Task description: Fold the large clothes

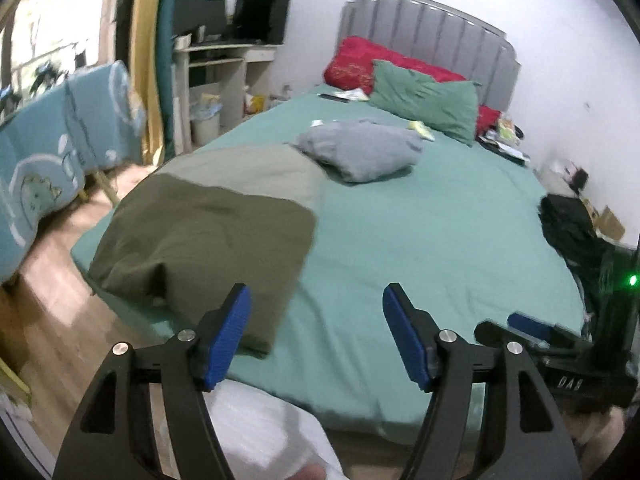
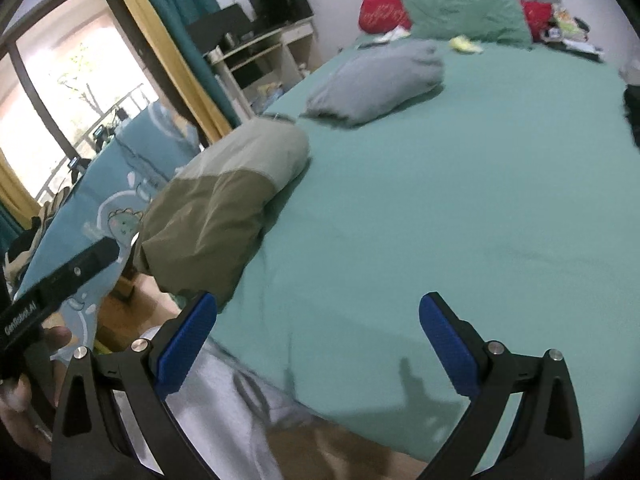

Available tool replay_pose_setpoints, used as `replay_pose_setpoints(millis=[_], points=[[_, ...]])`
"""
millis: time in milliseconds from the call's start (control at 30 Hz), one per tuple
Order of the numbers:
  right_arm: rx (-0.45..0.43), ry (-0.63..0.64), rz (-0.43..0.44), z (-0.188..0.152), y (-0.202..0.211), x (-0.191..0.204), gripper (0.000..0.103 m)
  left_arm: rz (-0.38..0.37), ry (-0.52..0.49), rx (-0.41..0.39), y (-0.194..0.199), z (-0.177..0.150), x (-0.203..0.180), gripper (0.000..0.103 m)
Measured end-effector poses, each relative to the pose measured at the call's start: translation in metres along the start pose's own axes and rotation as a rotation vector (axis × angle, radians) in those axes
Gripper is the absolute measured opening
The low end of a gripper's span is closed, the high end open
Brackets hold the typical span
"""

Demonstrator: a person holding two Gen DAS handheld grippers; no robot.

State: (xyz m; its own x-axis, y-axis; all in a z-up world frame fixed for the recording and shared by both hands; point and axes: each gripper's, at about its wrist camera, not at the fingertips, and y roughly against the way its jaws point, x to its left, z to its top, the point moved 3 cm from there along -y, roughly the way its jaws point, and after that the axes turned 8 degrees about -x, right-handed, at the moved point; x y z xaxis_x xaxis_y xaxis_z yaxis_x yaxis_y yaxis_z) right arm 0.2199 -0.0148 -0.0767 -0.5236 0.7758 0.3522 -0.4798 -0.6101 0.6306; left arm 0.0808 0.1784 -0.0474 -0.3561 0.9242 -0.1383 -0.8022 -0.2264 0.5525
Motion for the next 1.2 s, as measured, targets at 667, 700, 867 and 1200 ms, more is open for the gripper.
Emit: replay_pose_setpoints(millis=[667, 700, 867, 1200], points=[[-0.233, -0.086, -0.142, 0.033, 0.149, -0.108, 0.101, -0.066, -0.142, -0.196, 0.070, 0.037, -0.110, 0.075], [-0.250, -0.079, -0.150, 0.035, 0.157, -0.108, 0.101, -0.064, -0.154, -0.203, 0.073, 0.039, -0.113, 0.076], [-0.337, -0.064, -0.182, 0.044, 0.198, -0.105, 0.101, -0.044, -0.221, -0.275, 0.096, 0.052, -0.134, 0.077], [-0.475, 0.109, -0.264, 0.059, 0.257, -0.059, 0.101, -0.177, -0.116, -0.421, 0.145, 0.070, -0.123, 0.077]])
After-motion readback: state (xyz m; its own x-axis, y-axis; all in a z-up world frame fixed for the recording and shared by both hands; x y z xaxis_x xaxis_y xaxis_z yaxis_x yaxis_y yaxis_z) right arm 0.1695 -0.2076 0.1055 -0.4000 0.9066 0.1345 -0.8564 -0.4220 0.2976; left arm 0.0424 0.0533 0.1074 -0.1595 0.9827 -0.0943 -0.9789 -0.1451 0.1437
